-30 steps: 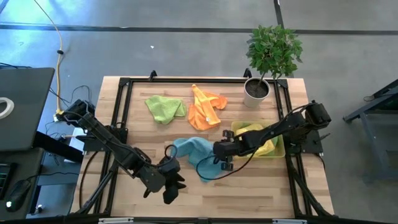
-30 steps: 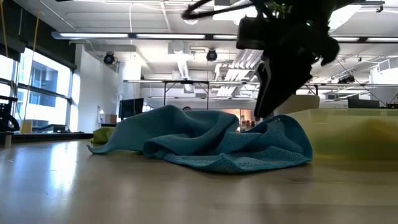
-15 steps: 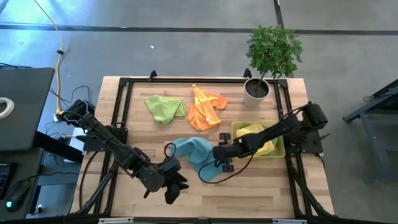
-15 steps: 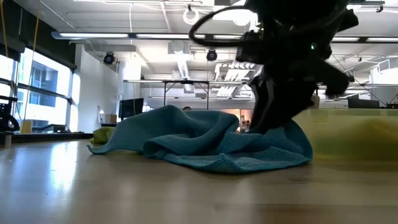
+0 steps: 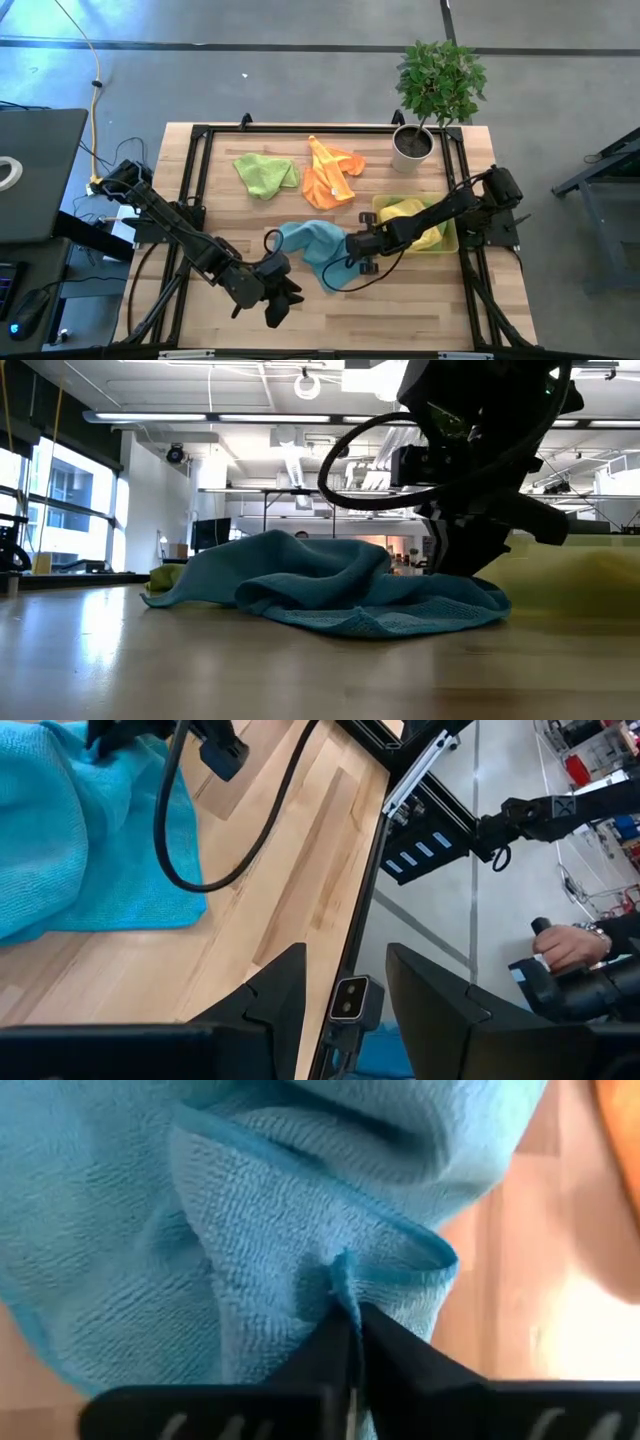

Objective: Fold microfiber towels
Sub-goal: Fold the blue microfiber cloth

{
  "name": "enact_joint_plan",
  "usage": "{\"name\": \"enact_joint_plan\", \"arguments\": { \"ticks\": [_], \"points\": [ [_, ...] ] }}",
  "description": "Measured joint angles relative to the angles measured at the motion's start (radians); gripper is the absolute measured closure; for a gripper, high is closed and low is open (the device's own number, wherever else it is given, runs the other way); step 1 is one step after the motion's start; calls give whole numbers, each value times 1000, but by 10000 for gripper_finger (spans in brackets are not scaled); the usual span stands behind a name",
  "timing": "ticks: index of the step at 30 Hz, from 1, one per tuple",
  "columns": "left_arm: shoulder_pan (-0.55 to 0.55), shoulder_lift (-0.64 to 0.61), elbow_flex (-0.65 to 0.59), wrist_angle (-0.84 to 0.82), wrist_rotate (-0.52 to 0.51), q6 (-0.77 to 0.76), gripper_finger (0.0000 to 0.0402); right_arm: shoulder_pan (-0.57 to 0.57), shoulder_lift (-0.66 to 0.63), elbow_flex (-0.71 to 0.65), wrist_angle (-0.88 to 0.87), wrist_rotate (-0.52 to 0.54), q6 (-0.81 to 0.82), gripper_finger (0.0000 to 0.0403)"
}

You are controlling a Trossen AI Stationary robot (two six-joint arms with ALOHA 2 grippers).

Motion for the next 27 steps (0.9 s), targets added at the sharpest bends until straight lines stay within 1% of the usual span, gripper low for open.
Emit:
{"name": "enact_joint_plan", "arguments": {
  "ticks": [4,6,14,16,21,24,27],
  "points": [
    [0,0,0,0,0,11,271,0,-36,0,-23,-33,80,390],
    [0,0,0,0,0,34,271,0,-79,0,-43,-36,111,398],
    [25,0,0,0,-5,168,271,0,-341,0,-54,-77,235,401],
    [44,0,0,0,-23,206,271,1,-410,1,-50,-80,272,402],
    [102,0,0,0,-112,312,271,2,-541,1,-37,-84,320,402],
    [148,0,0,3,-149,364,270,2,-583,1,9,-87,340,402],
    [195,0,0,21,-158,422,266,2,-595,1,96,-86,340,402]
  ]
}}
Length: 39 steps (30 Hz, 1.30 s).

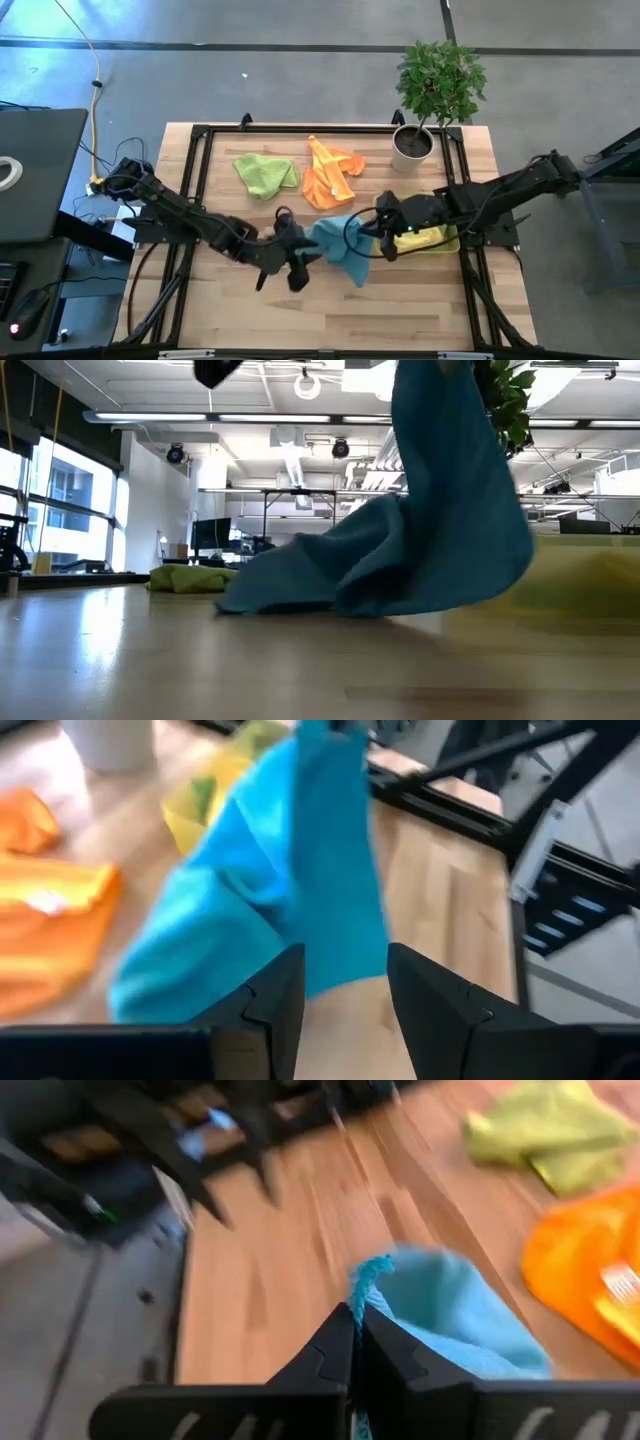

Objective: Fold microfiber towels
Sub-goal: Fold the blue microfiber cloth

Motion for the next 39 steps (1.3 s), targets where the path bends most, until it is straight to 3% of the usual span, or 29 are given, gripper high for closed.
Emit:
{"name": "enact_joint_plan", "arguments": {
  "ticks": [5,16,21,26,34,39],
  "points": [
    [76,0,0,70,-7,147,250,-12,8,1,142,13,-13,403],
    [212,0,0,241,20,398,227,-62,9,1,206,71,-10,403],
    [259,0,0,215,120,391,227,-62,9,1,277,88,-71,403],
    [275,0,0,128,220,290,234,-62,8,27,266,160,-113,403],
    [267,0,0,-161,114,108,278,-62,7,121,258,170,-207,403],
    [257,0,0,-156,117,78,297,-62,8,152,250,235,-204,403]
  ]
}}
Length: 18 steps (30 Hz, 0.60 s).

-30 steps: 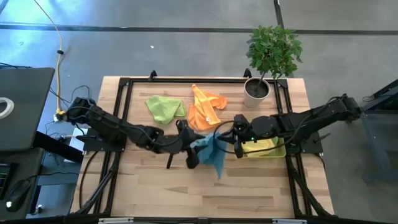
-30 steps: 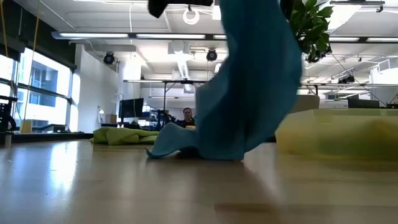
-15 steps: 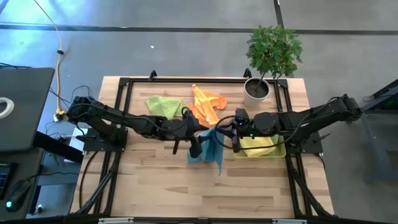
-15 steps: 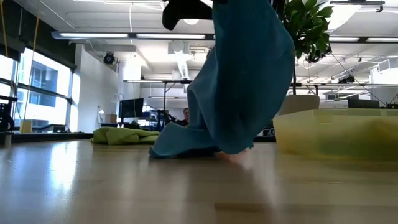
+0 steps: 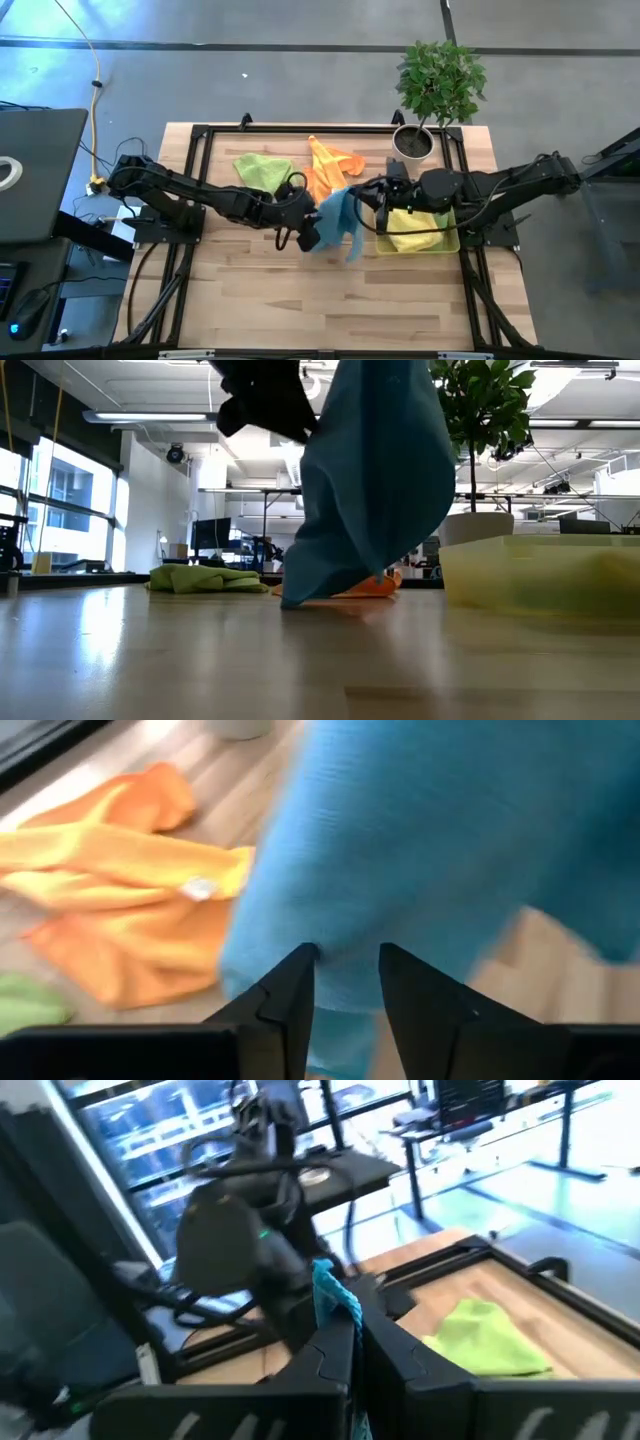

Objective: Fold microfiber towels
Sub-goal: Fold the blue microfiber cloth

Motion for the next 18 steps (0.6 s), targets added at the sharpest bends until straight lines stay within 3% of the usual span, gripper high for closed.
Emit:
{"name": "enact_joint_plan", "arguments": {
  "ticks": [10,14,18],
  "points": [
    [-97,0,0,171,73,79,280,0,0,53,-75,191,65,403],
    [-128,0,0,207,-45,115,253,1,0,74,-75,162,66,403],
    [-134,0,0,286,-307,164,232,3,2,78,-83,147,95,403]
  ]
}}
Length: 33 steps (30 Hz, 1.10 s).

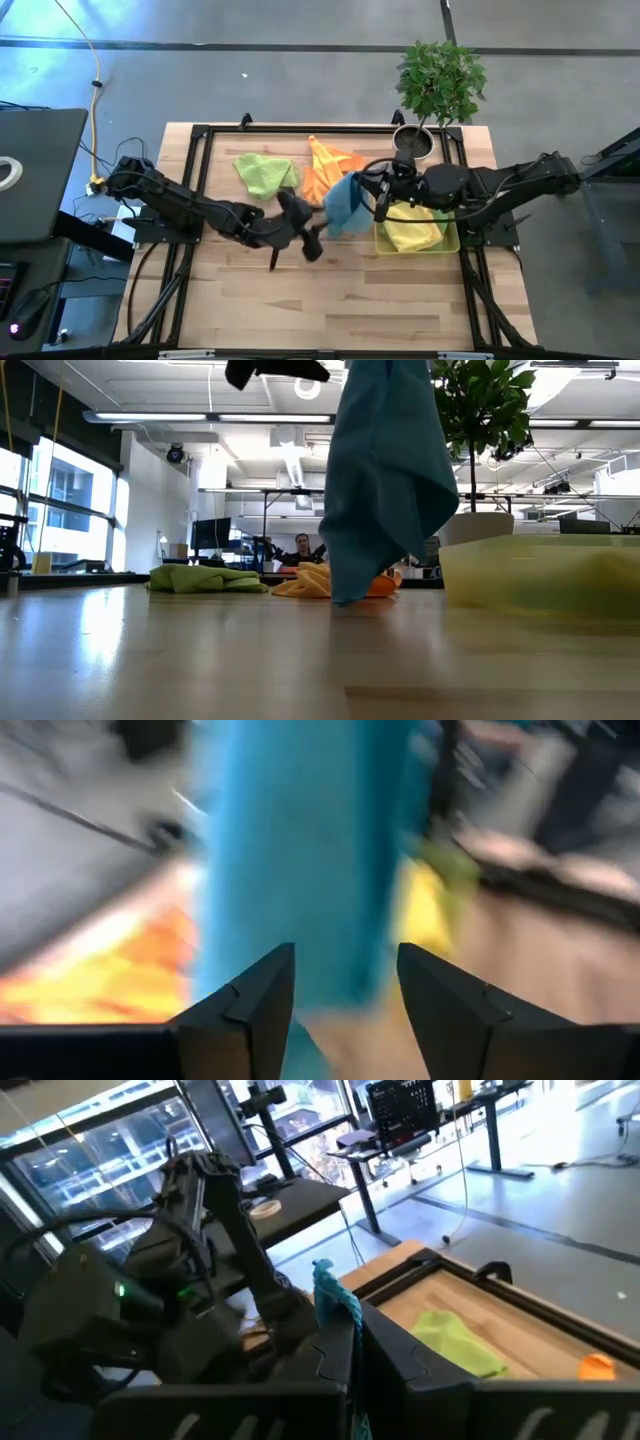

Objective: Fold microfiber towels
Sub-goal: Fold the blue microfiber cloth

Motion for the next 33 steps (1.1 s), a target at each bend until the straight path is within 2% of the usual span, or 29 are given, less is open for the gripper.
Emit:
{"name": "enact_joint_plan", "arguments": {
  "ticks": [3,7,10,14,18,24,28,33],
  "points": [
    [1,0,0,138,-142,129,225,0,19,0,-8,22,15,403],
    [14,0,0,334,-127,300,223,0,68,0,-7,68,40,403],
    [25,0,0,388,-156,364,222,0,109,0,-7,72,42,403],
    [35,0,0,388,-234,357,222,-3,136,0,-7,80,60,403],
    [47,0,0,387,-233,357,222,-9,140,0,-4,82,61,403],
    [70,0,0,388,-162,314,222,-15,140,0,-1,78,52,403],
    [83,0,0,378,-148,310,222,-16,140,0,5,42,-40,403],
    [96,13,0,308,-216,284,222,-16,140,0,5,23,-73,403]
  ]
}}
